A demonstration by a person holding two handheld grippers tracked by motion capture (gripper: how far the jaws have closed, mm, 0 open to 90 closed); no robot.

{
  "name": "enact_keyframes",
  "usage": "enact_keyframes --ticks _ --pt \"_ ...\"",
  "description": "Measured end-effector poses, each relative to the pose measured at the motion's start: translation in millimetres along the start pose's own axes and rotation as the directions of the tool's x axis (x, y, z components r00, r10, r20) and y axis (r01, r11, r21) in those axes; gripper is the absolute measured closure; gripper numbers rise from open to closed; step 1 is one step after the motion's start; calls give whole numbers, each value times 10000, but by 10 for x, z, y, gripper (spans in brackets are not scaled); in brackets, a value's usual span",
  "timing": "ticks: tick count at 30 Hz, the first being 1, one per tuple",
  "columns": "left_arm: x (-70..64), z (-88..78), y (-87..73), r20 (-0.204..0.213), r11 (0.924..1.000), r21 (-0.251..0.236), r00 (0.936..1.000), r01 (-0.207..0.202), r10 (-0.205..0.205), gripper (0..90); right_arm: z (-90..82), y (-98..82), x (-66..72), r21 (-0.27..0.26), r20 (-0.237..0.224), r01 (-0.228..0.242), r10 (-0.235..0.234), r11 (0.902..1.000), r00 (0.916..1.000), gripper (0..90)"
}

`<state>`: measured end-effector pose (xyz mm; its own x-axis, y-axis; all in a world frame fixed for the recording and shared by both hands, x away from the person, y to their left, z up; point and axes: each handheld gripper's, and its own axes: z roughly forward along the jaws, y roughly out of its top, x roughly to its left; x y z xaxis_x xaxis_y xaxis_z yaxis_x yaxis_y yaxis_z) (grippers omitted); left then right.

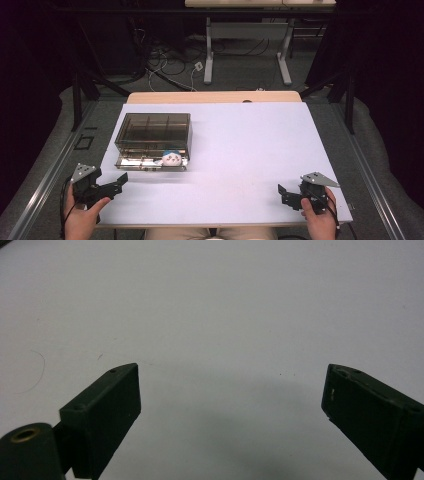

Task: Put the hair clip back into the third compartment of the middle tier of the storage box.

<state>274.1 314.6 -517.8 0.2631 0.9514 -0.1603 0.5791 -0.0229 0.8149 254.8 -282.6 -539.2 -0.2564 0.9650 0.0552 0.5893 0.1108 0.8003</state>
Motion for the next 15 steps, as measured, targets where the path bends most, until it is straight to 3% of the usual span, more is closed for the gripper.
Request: enact_keyframes --ticks 15 --pt "-4 8 -1 44 10000 66 10000 31 -31 14 6 -3 -7 17 37 64 -64 10000 10000 85"
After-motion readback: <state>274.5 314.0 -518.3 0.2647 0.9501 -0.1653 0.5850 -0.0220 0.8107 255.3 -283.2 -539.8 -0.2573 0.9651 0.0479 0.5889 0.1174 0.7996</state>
